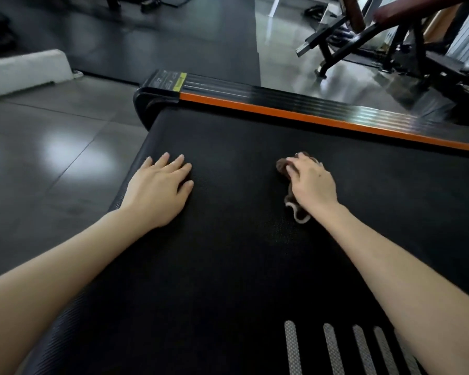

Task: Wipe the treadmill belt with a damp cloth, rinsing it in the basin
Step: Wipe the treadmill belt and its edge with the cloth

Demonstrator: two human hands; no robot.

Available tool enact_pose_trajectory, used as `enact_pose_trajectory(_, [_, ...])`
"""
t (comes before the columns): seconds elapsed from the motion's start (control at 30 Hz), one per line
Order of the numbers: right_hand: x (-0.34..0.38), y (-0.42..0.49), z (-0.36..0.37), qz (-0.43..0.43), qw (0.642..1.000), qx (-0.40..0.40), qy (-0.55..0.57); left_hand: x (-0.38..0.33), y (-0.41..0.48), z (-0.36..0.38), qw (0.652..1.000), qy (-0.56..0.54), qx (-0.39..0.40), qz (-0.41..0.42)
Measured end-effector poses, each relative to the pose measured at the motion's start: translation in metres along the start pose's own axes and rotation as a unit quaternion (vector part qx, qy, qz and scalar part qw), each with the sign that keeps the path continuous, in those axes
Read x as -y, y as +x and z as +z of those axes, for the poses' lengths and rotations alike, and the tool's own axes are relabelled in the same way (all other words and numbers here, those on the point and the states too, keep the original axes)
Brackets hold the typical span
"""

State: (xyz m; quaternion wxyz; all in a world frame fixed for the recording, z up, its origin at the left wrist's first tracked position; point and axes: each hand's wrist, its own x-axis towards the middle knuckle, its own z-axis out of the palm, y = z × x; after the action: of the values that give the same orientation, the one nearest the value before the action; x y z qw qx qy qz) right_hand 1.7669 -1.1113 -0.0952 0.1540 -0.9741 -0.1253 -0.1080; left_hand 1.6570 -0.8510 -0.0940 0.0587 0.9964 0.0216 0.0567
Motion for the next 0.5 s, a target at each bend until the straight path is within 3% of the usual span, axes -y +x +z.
enact_pose_trajectory(0.1, [0.008,-0.001,0.0,0.033,0.999,-0.001,-0.002,-0.002,0.033,0.005,0.999,0.019,0.035,-0.014])
enact_pose_trajectory(0.27, [0.036,-0.085,-0.013,-0.153,0.987,0.043,0.038,-0.005,0.045,0.016,0.998,0.013,0.053,-0.034])
enact_pose_trajectory(0.37, [0.039,-0.085,-0.01,-0.208,0.974,0.056,0.068,-0.006,0.041,0.017,0.998,0.02,0.041,-0.037])
enact_pose_trajectory(0.43, [0.036,-0.053,-0.002,-0.203,0.976,0.053,0.065,-0.007,0.041,0.018,0.998,0.022,0.041,-0.039])
enact_pose_trajectory(0.5, [0.033,-0.008,0.007,-0.13,0.99,0.04,0.035,-0.005,0.041,0.018,0.998,0.021,0.042,-0.039])
